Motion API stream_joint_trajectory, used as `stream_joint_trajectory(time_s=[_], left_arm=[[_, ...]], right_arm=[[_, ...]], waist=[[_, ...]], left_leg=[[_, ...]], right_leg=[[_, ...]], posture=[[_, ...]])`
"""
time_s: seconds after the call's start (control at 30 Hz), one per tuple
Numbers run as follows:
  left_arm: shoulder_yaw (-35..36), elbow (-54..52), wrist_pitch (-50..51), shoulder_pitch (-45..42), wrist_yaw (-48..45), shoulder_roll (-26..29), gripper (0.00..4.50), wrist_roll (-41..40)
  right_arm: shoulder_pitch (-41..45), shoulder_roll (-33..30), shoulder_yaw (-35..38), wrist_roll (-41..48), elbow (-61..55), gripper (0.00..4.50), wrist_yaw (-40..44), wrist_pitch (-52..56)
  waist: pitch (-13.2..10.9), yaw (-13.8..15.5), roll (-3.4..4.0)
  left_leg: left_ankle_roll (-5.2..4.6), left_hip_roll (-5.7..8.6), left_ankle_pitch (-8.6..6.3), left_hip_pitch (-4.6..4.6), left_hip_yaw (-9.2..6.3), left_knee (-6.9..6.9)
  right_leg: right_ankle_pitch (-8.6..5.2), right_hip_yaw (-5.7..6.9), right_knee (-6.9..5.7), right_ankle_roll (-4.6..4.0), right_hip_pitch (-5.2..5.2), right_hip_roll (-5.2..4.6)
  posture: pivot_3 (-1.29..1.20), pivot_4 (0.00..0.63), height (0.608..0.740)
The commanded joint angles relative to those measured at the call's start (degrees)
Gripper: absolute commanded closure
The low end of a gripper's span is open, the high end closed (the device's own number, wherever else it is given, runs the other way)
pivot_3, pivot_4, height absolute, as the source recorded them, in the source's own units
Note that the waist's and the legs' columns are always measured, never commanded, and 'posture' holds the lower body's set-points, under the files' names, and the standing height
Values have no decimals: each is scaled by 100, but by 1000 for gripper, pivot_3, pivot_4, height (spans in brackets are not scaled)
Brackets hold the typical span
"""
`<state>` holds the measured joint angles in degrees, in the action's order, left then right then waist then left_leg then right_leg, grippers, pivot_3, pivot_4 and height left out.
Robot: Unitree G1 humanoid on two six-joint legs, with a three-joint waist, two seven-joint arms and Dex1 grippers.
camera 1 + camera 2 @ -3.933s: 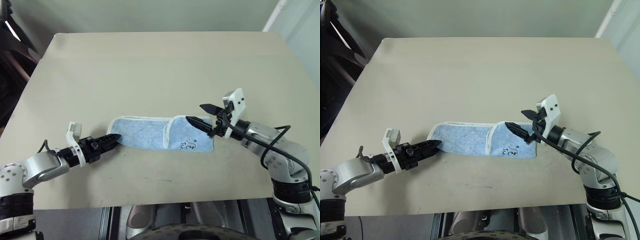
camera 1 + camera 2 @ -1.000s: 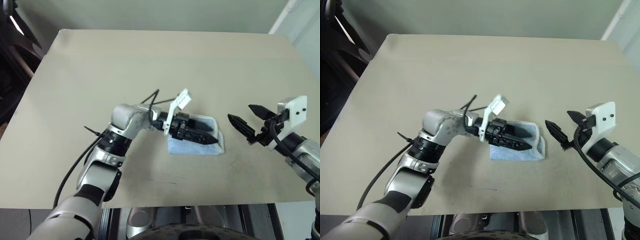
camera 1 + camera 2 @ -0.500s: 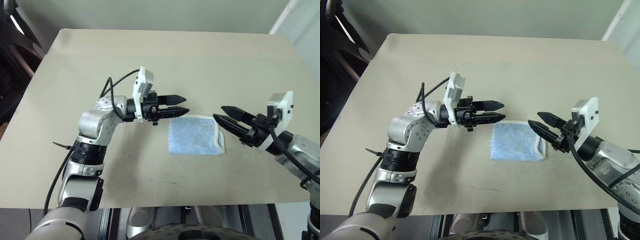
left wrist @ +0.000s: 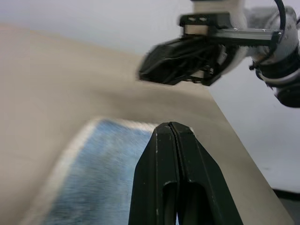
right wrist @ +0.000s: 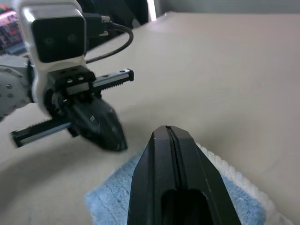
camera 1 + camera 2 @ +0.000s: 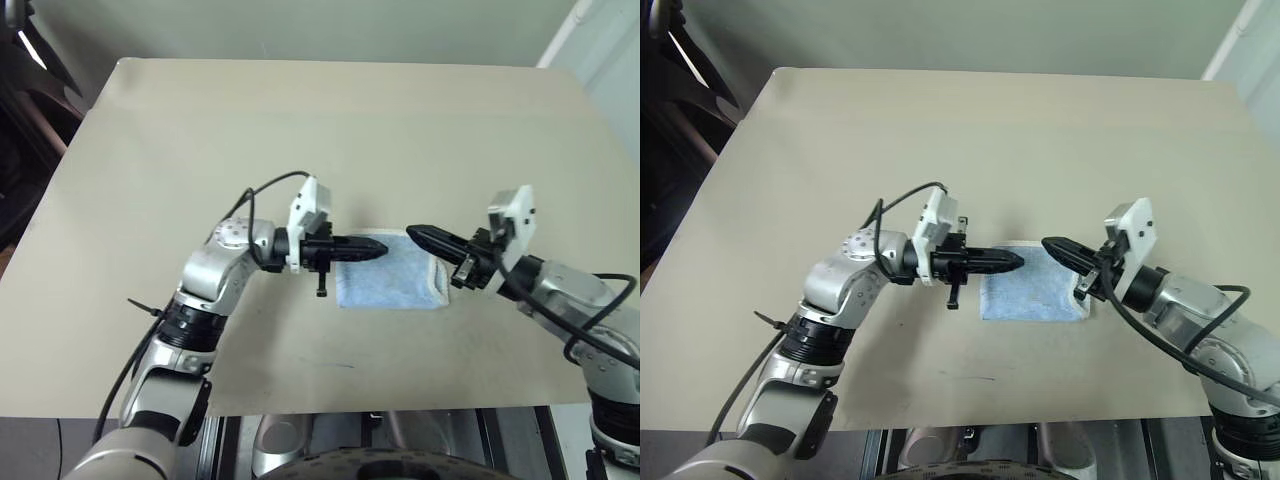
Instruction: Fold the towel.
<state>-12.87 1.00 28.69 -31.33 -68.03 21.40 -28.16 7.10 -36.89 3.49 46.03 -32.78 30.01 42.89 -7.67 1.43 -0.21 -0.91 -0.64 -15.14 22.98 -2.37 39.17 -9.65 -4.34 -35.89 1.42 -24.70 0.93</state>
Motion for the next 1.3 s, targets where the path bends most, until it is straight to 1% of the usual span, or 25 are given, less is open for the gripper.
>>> stream_joint_trajectory(time_s=[0.03,0.1,0.17,0.3,0.47,0.5,0.63,1.3], left_arm=[[-161,367,-319,-53,18,-97,4459,298],[-378,717,-457,-91,-90,-162,4459,516],[-597,1199,-685,-159,-106,-362,4459,782],[-886,1762,-1066,-222,-216,-650,4459,1146],[-968,2270,-1106,-265,-216,-959,4459,1349],[-951,2312,-1088,-274,-211,-992,4459,1364],[-903,2374,-1094,-286,-240,-1044,4459,1420],[-800,2395,-1089,-273,-314,-1115,4459,1550]], right_arm=[[-96,26,-446,-658,373,4500,229,-372],[-117,127,-631,-919,650,4500,271,-517],[-156,194,-834,-1251,925,4500,319,-704],[-260,215,-1143,-1811,1299,4500,417,-979],[-432,54,-1416,-2306,1465,4500,647,-1150],[-450,51,-1424,-2341,1466,4500,682,-1166],[-473,86,-1403,-2427,1476,4500,754,-1196],[-492,183,-1333,-2560,1474,4500,860,-1174]], waist=[[0,-5,0],[0,-7,1],[-1,-4,3],[-1,-1,2],[8,12,15],[18,20,27],[27,25,42],[27,25,41]], left_leg=[[-1,0,-1,-2,1,0],[-2,0,-1,-3,0,-1],[-2,0,-3,1,0,-1],[-3,0,-4,2,1,2],[-7,0,-6,-9,0,3],[-12,0,-5,-10,-1,3],[-32,1,-5,-11,-2,7],[-43,10,-15,-11,-1,17]], right_leg=[[6,0,0,3,1,0],[11,0,1,11,1,0],[23,-1,2,26,-4,0],[34,-3,4,27,-3,-2],[29,-3,16,26,19,-2],[20,-3,29,17,27,-2],[33,-4,100,57,65,-2],[29,-10,104,68,72,-7]], posture=[[0,150,733],[0,150,733],[0,150,733],[0,150,733],[0,150,733],[0,150,733],[0,150,733],[0,150,733]])
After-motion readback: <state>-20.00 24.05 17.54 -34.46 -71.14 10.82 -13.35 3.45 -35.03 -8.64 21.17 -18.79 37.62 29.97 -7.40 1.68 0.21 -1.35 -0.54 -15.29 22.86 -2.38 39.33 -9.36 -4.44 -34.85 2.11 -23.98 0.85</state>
